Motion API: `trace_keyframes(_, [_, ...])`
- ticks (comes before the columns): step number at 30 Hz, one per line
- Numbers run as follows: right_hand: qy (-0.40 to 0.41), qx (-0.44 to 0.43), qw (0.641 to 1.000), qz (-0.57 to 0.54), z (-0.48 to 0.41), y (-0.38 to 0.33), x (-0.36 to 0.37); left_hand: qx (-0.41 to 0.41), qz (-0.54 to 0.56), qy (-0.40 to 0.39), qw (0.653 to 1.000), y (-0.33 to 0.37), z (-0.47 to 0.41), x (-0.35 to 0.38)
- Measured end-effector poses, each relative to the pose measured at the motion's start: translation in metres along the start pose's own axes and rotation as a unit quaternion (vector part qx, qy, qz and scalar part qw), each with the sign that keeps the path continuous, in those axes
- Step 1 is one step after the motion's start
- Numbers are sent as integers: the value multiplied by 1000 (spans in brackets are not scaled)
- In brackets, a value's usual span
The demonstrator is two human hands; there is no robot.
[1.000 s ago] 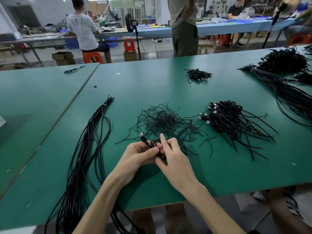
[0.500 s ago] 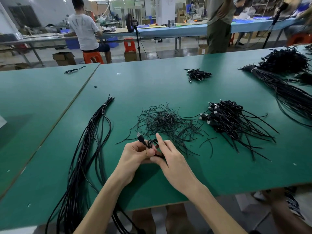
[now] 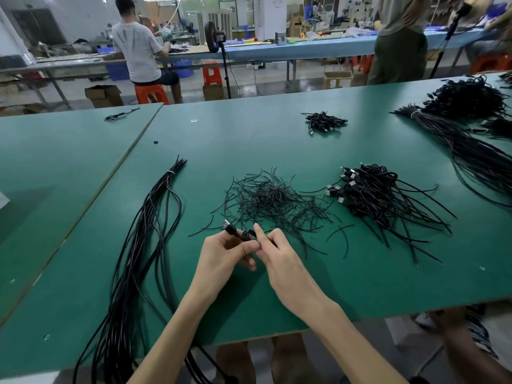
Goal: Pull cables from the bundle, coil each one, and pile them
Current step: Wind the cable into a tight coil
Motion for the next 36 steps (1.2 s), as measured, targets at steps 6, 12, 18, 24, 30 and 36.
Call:
trace_keyframes(6, [-1, -9, 1000, 7, 0, -2, 0, -38, 47, -6, 998, -6, -1, 0])
trace_keyframes(12, [4, -16, 1000, 20, 2, -3, -4, -42, 81, -38, 995, -10, -1, 4])
trace_keyframes(18, [20, -11, 999, -22, 0, -2, -6, -18, 21, -34, 999, -9, -2, 4])
trace_keyframes(24, [-1, -18, 1000, -4, 0, 1, -3, -12, 39, -52, 998, -5, 0, 7])
trace_keyframes(30, [-3, -35, 999, 2, 3, -3, -3, -14, 50, -76, 996, -4, -1, 9])
trace_keyframes(36, [8, -28, 999, -26, 2, -3, -2, 16, -34, -48, 998, 3, 1, 9])
Point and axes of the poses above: each hand's wrist, its own z-axis away from the middle knuckle, its own x-axis out of the palm, y = z × x, the point moved 8 cm from there along -z, towards the middle knuckle, and after that the axes turned 3 degrees about z, right-handed, at the moved point
